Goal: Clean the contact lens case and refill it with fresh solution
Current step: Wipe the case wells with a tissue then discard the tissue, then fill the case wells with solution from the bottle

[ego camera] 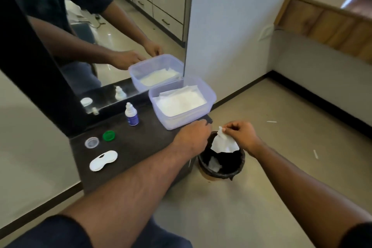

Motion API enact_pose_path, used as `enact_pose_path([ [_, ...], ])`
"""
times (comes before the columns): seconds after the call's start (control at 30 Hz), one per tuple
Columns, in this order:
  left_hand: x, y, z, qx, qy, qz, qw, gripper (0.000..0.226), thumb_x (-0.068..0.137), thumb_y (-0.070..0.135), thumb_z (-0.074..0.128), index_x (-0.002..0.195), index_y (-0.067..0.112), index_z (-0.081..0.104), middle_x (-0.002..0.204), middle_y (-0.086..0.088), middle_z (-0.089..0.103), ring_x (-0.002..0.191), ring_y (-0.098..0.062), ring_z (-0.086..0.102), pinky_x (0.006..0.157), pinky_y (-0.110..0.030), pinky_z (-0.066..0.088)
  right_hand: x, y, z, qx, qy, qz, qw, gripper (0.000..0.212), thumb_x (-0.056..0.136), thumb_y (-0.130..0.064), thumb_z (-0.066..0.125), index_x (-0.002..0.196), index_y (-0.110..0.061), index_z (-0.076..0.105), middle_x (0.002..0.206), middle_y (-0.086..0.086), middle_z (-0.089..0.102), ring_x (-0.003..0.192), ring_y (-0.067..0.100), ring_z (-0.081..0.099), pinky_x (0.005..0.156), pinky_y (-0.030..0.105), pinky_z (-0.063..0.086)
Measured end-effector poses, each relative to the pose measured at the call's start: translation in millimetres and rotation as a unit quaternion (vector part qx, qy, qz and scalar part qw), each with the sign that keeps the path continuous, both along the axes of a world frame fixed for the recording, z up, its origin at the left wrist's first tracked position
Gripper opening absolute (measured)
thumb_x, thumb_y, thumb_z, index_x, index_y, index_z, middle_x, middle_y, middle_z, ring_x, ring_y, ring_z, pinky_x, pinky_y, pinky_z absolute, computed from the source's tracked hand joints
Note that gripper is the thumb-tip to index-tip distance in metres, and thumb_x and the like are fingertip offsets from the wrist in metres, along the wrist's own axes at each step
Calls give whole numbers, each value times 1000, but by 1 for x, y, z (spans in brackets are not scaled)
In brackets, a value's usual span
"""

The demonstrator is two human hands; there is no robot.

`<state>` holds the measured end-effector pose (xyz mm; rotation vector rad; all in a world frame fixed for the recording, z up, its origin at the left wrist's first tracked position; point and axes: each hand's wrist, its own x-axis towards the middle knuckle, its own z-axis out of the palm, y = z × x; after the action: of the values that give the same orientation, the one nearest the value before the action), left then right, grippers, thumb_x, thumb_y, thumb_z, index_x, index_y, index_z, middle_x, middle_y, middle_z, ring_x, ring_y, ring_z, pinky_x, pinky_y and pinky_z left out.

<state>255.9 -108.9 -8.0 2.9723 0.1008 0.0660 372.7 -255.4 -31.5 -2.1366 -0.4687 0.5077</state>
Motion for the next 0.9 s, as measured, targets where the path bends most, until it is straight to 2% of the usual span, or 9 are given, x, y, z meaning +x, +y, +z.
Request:
enact_pose_path([
  [0.07, 13, 2, -8, 49, 25, 10, 998, 23, 95, 12, 49, 115, 11, 60, 120, -7, 61, 108, -22, 60, 89, -31, 49, 20, -3, -15, -34, -18, 0, 999, 9, 85, -17, 69, 77, -20, 72, 81, -1, 70, 76, 15, 62, 71, 26, 49],
  [0.17, 24, 8, -14, 39, 61, 55, 996, 21, 97, 8, 47, 111, 11, 62, 116, -7, 64, 108, -23, 62, 89, -31, 48, 42, -3, -40, -53, -22, -9, 998, 9, 85, -13, 68, 78, -16, 72, 78, 1, 69, 74, 16, 62, 73, 30, 50],
  [0.33, 26, 11, -19, 10, -9, 93, 996, 7, 82, 8, 69, 80, 15, 71, 81, -1, 68, 70, -17, 67, 58, -24, 49, 62, -3, -87, -101, -13, -24, 994, 10, 84, -10, 66, 75, -10, 69, 74, 10, 66, 71, 20, 58, 67, 30, 45],
  [0.47, 26, 14, -31, 4, -31, 76, 997, 21, 61, -3, 84, 59, 12, 68, 60, -3, 62, 46, -20, 61, 40, -26, 50, 69, -9, -112, -144, -1, -66, 987, 12, 84, -4, 62, 73, 0, 65, 67, 18, 58, 66, 20, 50, 61, 28, 38],
  [0.6, 26, 14, -31, 4, -40, 62, 997, 25, 56, -4, 86, 54, 11, 66, 55, -3, 58, 40, -21, 57, 38, -21, 43, 68, -9, -115, -221, -11, -54, 974, 29, 78, 4, 54, 56, -13, 44, 55, 3, 40, 58, 18, 35, 51, 26, 27],
  [0.63, 26, 15, -29, 1, -38, 65, 997, 24, 58, -2, 85, 55, 12, 66, 57, -3, 59, 41, -20, 58, 39, -20, 44, 65, -8, -113, -234, -11, -47, 971, 33, 76, 6, 53, 54, -15, 41, 54, 0, 41, 56, 18, 35, 49, 25, 26],
  [0.7, 27, 14, -28, 2, -24, 58, 998, 8, 81, 4, 71, 78, 12, 71, 77, -3, 64, 62, -21, 65, 54, -28, 55, 61, -5, -109, -245, -13, -33, 969, 38, 75, 7, 56, 52, -17, 40, 58, -1, 45, 56, 19, 38, 49, 24, 29],
  [0.77, 25, 14, -28, 12, -19, 63, 998, 16, 95, 8, 53, 98, 12, 68, 95, -3, 64, 82, -21, 65, 71, -32, 56, 54, -1, -101, -240, -18, -24, 970, 34, 77, 5, 59, 54, -17, 47, 64, 0, 51, 61, 19, 45, 52, 23, 34],
  [0.9, 26, 19, -29, 8, 4, 77, 997, 22, 94, 6, 54, 110, 14, 66, 105, -4, 66, 93, -22, 66, 82, -33, 56, 36, 10, -79, -201, -29, -12, 979, 19, 82, -3, 60, 65, -12, 61, 71, 0, 58, 66, 17, 51, 54, 22, 38],
])
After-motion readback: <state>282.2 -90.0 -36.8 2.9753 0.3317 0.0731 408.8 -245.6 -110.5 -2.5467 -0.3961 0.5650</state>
